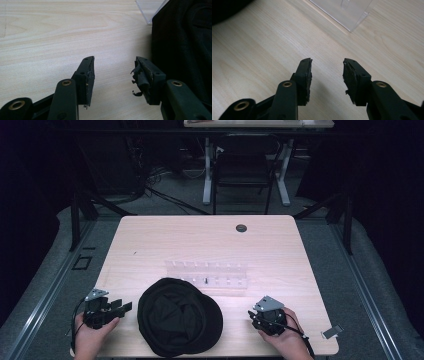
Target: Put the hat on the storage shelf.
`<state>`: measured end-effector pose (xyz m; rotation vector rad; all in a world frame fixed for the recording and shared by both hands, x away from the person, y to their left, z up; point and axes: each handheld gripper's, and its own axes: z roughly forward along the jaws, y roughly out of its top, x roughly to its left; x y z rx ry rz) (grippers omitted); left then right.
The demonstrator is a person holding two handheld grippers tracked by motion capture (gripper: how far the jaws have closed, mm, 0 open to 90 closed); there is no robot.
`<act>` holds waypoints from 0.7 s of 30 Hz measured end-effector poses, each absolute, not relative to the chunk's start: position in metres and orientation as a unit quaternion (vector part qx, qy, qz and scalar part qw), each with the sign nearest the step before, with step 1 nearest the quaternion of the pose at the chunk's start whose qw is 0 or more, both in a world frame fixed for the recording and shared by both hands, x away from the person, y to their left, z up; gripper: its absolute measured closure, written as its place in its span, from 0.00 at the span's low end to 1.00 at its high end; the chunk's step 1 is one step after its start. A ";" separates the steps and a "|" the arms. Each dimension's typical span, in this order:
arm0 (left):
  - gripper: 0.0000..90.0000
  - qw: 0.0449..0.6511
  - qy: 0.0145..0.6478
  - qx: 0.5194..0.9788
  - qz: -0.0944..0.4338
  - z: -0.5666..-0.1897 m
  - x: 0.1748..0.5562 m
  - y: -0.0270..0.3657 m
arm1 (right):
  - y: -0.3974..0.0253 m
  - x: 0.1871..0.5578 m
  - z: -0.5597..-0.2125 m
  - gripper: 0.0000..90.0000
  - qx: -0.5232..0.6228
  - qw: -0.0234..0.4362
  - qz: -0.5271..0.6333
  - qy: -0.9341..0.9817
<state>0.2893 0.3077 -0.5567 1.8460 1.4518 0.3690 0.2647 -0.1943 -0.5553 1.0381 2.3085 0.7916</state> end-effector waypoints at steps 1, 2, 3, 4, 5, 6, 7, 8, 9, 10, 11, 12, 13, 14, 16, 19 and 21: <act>0.57 0.373 0.569 0.719 0.141 -0.555 0.289 0.307 | -0.194 0.263 -0.555 0.66 0.383 0.238 0.291 0.844; 0.57 0.373 0.569 0.719 0.141 -0.555 0.289 0.307 | -0.194 0.263 -0.555 0.66 0.383 0.238 0.291 0.844; 0.57 0.372 0.569 0.720 0.141 -0.554 0.290 0.307 | -0.194 0.263 -0.554 0.66 0.382 0.237 0.292 0.844; 0.57 0.377 0.569 0.717 0.142 -0.554 0.290 0.306 | -0.194 0.262 -0.554 0.66 0.383 0.237 0.294 0.843; 0.57 0.378 0.568 0.717 0.141 -0.554 0.290 0.306 | -0.194 0.261 -0.553 0.67 0.383 0.237 0.294 0.843; 0.58 0.382 0.568 0.717 0.134 -0.553 0.289 0.305 | -0.194 0.261 -0.552 0.68 0.387 0.234 0.301 0.840; 0.59 0.382 0.568 0.717 0.134 -0.553 0.289 0.305 | -0.194 0.261 -0.552 0.68 0.387 0.234 0.301 0.840; 0.59 0.384 0.569 0.716 0.129 -0.553 0.289 0.304 | -0.194 0.261 -0.551 0.69 0.387 0.232 0.306 0.839; 0.60 0.385 0.567 0.717 0.126 -0.552 0.288 0.304 | -0.193 0.260 -0.549 0.71 0.389 0.224 0.305 0.840; 0.62 0.390 0.564 0.717 0.124 -0.550 0.287 0.304 | -0.191 0.260 -0.548 0.72 0.385 0.217 0.312 0.841; 0.62 0.391 0.564 0.716 0.125 -0.549 0.286 0.303 | -0.191 0.260 -0.548 0.72 0.385 0.217 0.312 0.841; 0.62 0.396 0.564 0.714 0.126 -0.547 0.285 0.302 | -0.190 0.259 -0.547 0.72 0.384 0.220 0.313 0.841; 0.62 0.398 0.561 0.715 0.123 -0.545 0.284 0.302 | -0.188 0.258 -0.546 0.73 0.381 0.221 0.318 0.839; 0.62 0.401 0.560 0.714 0.123 -0.543 0.283 0.301 | -0.186 0.257 -0.545 0.74 0.380 0.218 0.322 0.840; 0.63 0.409 0.558 0.713 0.115 -0.539 0.282 0.299 | -0.182 0.255 -0.541 0.75 0.373 0.212 0.331 0.840; 0.63 0.420 0.551 0.713 0.108 -0.535 0.281 0.294 | -0.179 0.254 -0.537 0.75 0.372 0.202 0.344 0.838; 0.63 0.425 0.548 0.712 0.110 -0.534 0.280 0.290 | -0.177 0.253 -0.535 0.75 0.370 0.197 0.354 0.836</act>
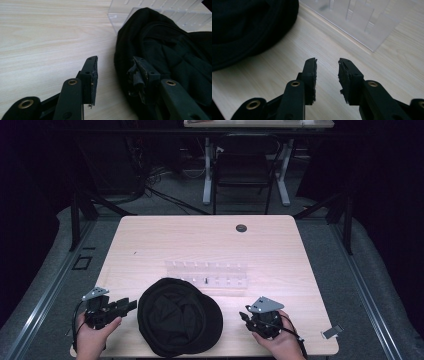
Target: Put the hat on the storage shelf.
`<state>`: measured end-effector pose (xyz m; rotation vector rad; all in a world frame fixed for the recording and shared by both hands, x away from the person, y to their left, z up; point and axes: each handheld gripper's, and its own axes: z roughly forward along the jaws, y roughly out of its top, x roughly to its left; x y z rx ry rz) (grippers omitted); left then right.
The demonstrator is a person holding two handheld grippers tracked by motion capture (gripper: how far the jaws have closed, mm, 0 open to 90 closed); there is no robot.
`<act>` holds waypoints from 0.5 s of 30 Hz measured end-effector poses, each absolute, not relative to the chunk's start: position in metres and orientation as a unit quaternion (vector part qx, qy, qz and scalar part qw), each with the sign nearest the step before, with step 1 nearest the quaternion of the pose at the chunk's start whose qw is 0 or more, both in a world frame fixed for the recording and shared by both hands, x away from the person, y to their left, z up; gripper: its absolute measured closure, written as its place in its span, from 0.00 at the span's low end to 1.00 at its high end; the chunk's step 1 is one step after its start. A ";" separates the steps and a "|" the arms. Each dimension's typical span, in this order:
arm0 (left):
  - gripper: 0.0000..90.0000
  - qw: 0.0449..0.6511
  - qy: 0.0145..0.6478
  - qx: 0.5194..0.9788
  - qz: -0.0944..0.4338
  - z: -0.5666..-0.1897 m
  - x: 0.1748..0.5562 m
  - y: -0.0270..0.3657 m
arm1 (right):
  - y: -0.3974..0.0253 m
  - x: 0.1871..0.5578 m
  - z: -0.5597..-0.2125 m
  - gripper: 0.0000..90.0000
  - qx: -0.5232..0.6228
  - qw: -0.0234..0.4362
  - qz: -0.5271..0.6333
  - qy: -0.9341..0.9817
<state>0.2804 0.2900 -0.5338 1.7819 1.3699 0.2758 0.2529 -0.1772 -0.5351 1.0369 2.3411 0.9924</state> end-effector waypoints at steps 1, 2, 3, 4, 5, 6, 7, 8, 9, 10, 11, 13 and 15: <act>0.63 0.423 0.545 0.715 0.109 -0.533 0.280 0.289 | -0.176 0.252 -0.534 0.75 0.370 0.193 0.361 0.834; 0.63 0.422 0.542 0.719 0.104 -0.532 0.280 0.288 | -0.176 0.252 -0.533 0.75 0.370 0.191 0.367 0.832; 0.63 0.424 0.542 0.718 0.105 -0.532 0.281 0.287 | -0.175 0.252 -0.531 0.75 0.372 0.186 0.375 0.829; 0.63 0.425 0.541 0.719 0.102 -0.532 0.281 0.285 | -0.175 0.252 -0.530 0.75 0.370 0.184 0.379 0.828; 0.63 0.424 0.542 0.718 0.102 -0.532 0.281 0.284 | -0.173 0.251 -0.527 0.75 0.369 0.176 0.388 0.826; 0.63 0.425 0.542 0.718 0.102 -0.533 0.282 0.283 | -0.173 0.251 -0.527 0.75 0.369 0.176 0.388 0.826; 0.64 0.425 0.542 0.719 0.099 -0.533 0.282 0.282 | -0.172 0.250 -0.525 0.75 0.368 0.171 0.394 0.824; 0.65 0.418 0.541 0.724 0.094 -0.533 0.283 0.283 | -0.171 0.249 -0.524 0.75 0.368 0.165 0.403 0.821; 0.66 0.419 0.542 0.723 0.094 -0.534 0.283 0.282 | -0.170 0.249 -0.523 0.75 0.366 0.159 0.408 0.821; 0.67 0.420 0.543 0.721 0.096 -0.535 0.284 0.281 | -0.168 0.247 -0.521 0.74 0.365 0.156 0.413 0.820; 0.68 0.420 0.544 0.721 0.093 -0.536 0.284 0.280 | -0.165 0.246 -0.520 0.73 0.359 0.153 0.417 0.821; 0.71 0.419 0.542 0.723 0.085 -0.538 0.285 0.279 | -0.161 0.244 -0.518 0.72 0.353 0.148 0.427 0.819; 0.73 0.415 0.538 0.730 0.072 -0.540 0.287 0.278 | -0.156 0.242 -0.517 0.71 0.345 0.137 0.433 0.821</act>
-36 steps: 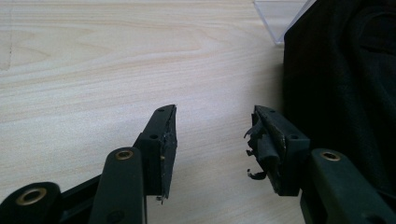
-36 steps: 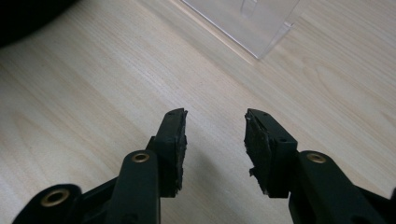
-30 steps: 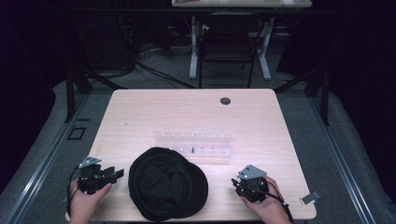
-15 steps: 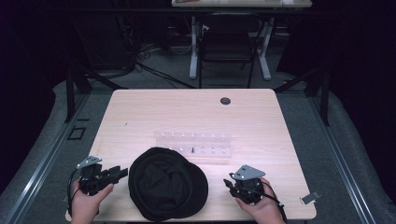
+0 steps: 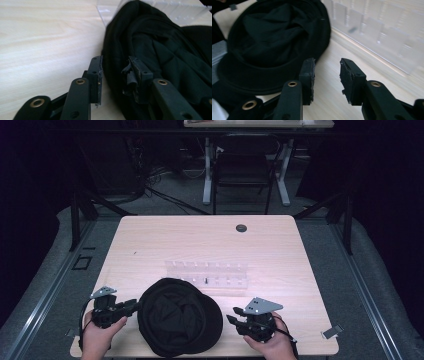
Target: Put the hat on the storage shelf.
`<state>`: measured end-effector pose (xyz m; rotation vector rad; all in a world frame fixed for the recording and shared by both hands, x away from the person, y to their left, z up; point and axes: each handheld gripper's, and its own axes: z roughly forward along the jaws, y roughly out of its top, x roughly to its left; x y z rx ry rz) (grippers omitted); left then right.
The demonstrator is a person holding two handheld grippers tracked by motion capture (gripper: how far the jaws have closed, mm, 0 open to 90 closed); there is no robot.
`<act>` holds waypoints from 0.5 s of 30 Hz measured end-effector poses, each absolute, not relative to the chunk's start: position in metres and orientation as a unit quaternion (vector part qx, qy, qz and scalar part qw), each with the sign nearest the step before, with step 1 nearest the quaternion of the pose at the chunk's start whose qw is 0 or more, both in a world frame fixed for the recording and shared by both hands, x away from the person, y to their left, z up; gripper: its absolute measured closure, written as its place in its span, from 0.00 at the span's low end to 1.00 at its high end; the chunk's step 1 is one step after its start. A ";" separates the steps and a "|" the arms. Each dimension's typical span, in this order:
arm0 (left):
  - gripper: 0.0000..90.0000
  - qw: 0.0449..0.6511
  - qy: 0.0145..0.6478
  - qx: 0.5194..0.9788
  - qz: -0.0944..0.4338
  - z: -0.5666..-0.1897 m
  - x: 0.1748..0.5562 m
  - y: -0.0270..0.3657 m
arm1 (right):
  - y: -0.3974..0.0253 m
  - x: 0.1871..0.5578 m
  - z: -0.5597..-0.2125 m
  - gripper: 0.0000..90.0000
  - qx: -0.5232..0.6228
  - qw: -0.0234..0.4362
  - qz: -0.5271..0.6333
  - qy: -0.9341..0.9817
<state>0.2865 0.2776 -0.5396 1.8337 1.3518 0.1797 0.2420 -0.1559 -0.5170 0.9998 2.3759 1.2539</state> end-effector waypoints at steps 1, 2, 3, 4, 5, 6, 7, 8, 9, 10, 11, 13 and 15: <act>0.75 0.414 0.537 0.732 0.068 -0.540 0.287 0.277 | -0.153 0.241 -0.517 0.71 0.341 0.133 0.435 0.823; 0.78 0.412 0.536 0.733 0.068 -0.541 0.287 0.276 | -0.151 0.240 -0.517 0.71 0.336 0.129 0.435 0.825; 0.79 0.412 0.536 0.734 0.067 -0.541 0.287 0.276 | -0.148 0.240 -0.518 0.71 0.333 0.128 0.432 0.828; 0.82 0.411 0.536 0.735 0.066 -0.541 0.287 0.276 | -0.144 0.238 -0.520 0.71 0.326 0.128 0.426 0.835; 0.82 0.411 0.538 0.733 0.060 -0.541 0.288 0.276 | -0.144 0.238 -0.520 0.71 0.326 0.128 0.426 0.835; 0.85 0.409 0.539 0.734 0.053 -0.541 0.288 0.276 | -0.142 0.238 -0.521 0.71 0.322 0.128 0.423 0.837; 0.88 0.410 0.542 0.732 0.050 -0.541 0.287 0.276 | -0.141 0.237 -0.522 0.71 0.320 0.127 0.422 0.839; 0.90 0.410 0.544 0.731 0.048 -0.541 0.287 0.276 | -0.141 0.237 -0.522 0.70 0.320 0.126 0.423 0.839; 0.92 0.410 0.547 0.729 0.047 -0.540 0.286 0.276 | -0.141 0.236 -0.522 0.70 0.319 0.127 0.419 0.840; 0.93 0.409 0.549 0.727 0.046 -0.540 0.285 0.276 | -0.141 0.236 -0.523 0.70 0.319 0.125 0.422 0.839; 0.94 0.405 0.550 0.729 0.045 -0.540 0.285 0.276 | -0.141 0.237 -0.523 0.70 0.321 0.123 0.422 0.839; 0.95 0.398 0.553 0.731 0.045 -0.539 0.285 0.276 | -0.140 0.237 -0.524 0.70 0.323 0.119 0.422 0.839; 0.95 0.398 0.557 0.728 0.039 -0.539 0.285 0.277 | -0.139 0.238 -0.525 0.69 0.320 0.117 0.417 0.842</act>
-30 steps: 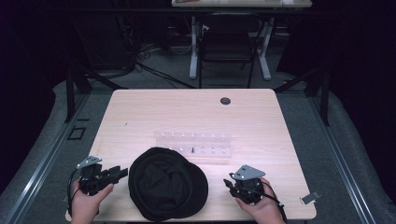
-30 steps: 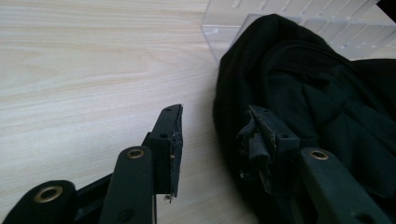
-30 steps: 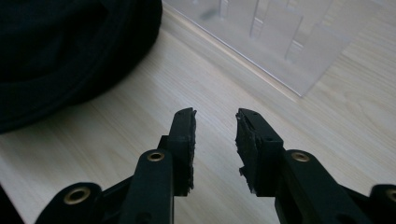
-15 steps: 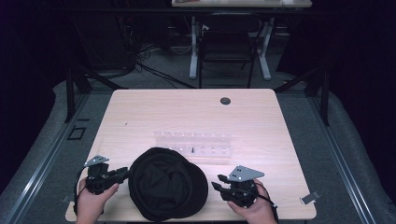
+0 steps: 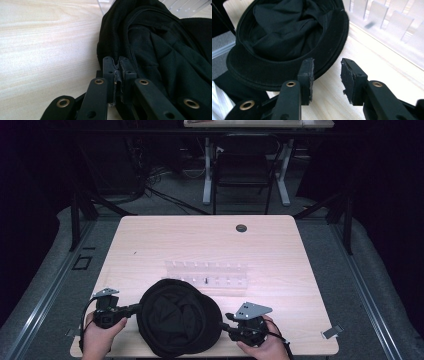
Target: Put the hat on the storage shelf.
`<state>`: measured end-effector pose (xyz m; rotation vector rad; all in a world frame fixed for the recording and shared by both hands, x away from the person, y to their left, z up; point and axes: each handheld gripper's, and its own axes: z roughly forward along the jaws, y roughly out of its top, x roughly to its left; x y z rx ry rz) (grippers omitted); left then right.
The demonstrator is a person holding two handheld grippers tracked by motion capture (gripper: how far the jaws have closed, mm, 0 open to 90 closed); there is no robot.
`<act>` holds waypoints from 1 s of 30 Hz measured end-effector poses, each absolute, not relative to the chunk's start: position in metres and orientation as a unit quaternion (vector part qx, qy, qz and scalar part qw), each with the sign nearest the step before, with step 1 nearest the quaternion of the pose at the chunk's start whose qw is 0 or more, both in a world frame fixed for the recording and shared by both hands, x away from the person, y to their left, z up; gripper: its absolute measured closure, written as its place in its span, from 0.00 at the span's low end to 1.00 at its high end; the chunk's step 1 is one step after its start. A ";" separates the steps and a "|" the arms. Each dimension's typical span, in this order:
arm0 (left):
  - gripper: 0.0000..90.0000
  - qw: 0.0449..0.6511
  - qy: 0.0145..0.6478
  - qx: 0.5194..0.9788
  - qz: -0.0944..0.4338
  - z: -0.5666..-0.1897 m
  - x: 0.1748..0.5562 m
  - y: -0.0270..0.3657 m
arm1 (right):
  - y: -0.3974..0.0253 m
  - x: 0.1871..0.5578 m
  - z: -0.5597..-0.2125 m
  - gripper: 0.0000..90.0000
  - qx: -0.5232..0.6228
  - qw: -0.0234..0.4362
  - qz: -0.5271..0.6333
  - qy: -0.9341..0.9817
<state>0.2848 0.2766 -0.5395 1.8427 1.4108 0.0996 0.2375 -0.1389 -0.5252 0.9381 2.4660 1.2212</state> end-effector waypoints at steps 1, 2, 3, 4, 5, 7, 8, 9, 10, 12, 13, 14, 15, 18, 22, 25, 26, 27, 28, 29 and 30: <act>0.96 0.396 0.559 0.728 0.038 -0.540 0.284 0.277 | -0.137 0.238 -0.526 0.69 0.320 0.118 0.416 0.843; 0.96 0.397 0.561 0.726 0.037 -0.540 0.283 0.277 | -0.136 0.238 -0.527 0.70 0.316 0.119 0.412 0.846; 0.96 0.397 0.561 0.725 0.035 -0.540 0.283 0.278 | -0.135 0.238 -0.528 0.71 0.312 0.123 0.411 0.848; 0.96 0.397 0.563 0.724 0.035 -0.540 0.282 0.278 | -0.134 0.239 -0.528 0.71 0.310 0.123 0.410 0.849; 0.96 0.396 0.564 0.724 0.035 -0.539 0.281 0.278 | -0.133 0.240 -0.528 0.72 0.310 0.123 0.409 0.849; 0.96 0.394 0.564 0.724 0.037 -0.539 0.280 0.279 | -0.131 0.245 -0.527 0.75 0.307 0.126 0.406 0.852; 0.96 0.392 0.566 0.725 0.035 -0.539 0.279 0.279 | -0.131 0.245 -0.527 0.75 0.307 0.126 0.406 0.852; 0.96 0.391 0.568 0.724 0.037 -0.539 0.277 0.280 | -0.130 0.246 -0.528 0.76 0.306 0.126 0.406 0.852; 0.96 0.391 0.570 0.722 0.039 -0.539 0.276 0.281 | -0.129 0.249 -0.528 0.77 0.305 0.128 0.407 0.851; 0.96 0.393 0.573 0.719 0.035 -0.540 0.273 0.284 | -0.129 0.252 -0.530 0.78 0.306 0.129 0.409 0.850; 0.96 0.396 0.574 0.716 0.033 -0.540 0.272 0.286 | -0.128 0.254 -0.530 0.78 0.307 0.130 0.410 0.849; 0.96 0.397 0.576 0.714 0.029 -0.540 0.271 0.287 | -0.127 0.256 -0.530 0.79 0.307 0.132 0.412 0.848; 0.96 0.398 0.577 0.713 0.028 -0.540 0.270 0.288 | -0.127 0.258 -0.530 0.79 0.306 0.132 0.409 0.849; 0.96 0.399 0.578 0.711 0.027 -0.539 0.268 0.290 | -0.125 0.262 -0.530 0.79 0.307 0.135 0.410 0.848; 0.95 0.402 0.578 0.709 0.023 -0.538 0.267 0.292 | -0.126 0.264 -0.532 0.79 0.311 0.135 0.413 0.845; 0.94 0.403 0.581 0.707 0.020 -0.539 0.266 0.292 | -0.126 0.263 -0.532 0.78 0.312 0.138 0.416 0.843; 0.94 0.402 0.581 0.708 0.020 -0.539 0.266 0.292 | -0.126 0.263 -0.532 0.78 0.312 0.138 0.417 0.842; 0.94 0.401 0.582 0.707 0.019 -0.539 0.266 0.292 | -0.126 0.263 -0.532 0.78 0.312 0.138 0.417 0.842; 0.93 0.401 0.583 0.707 0.018 -0.538 0.267 0.292 | -0.126 0.263 -0.532 0.77 0.313 0.138 0.417 0.842; 0.92 0.399 0.583 0.707 0.017 -0.538 0.267 0.293 | -0.125 0.262 -0.531 0.77 0.314 0.138 0.418 0.841; 0.91 0.397 0.583 0.709 0.014 -0.538 0.268 0.294 | -0.125 0.262 -0.531 0.77 0.315 0.139 0.416 0.842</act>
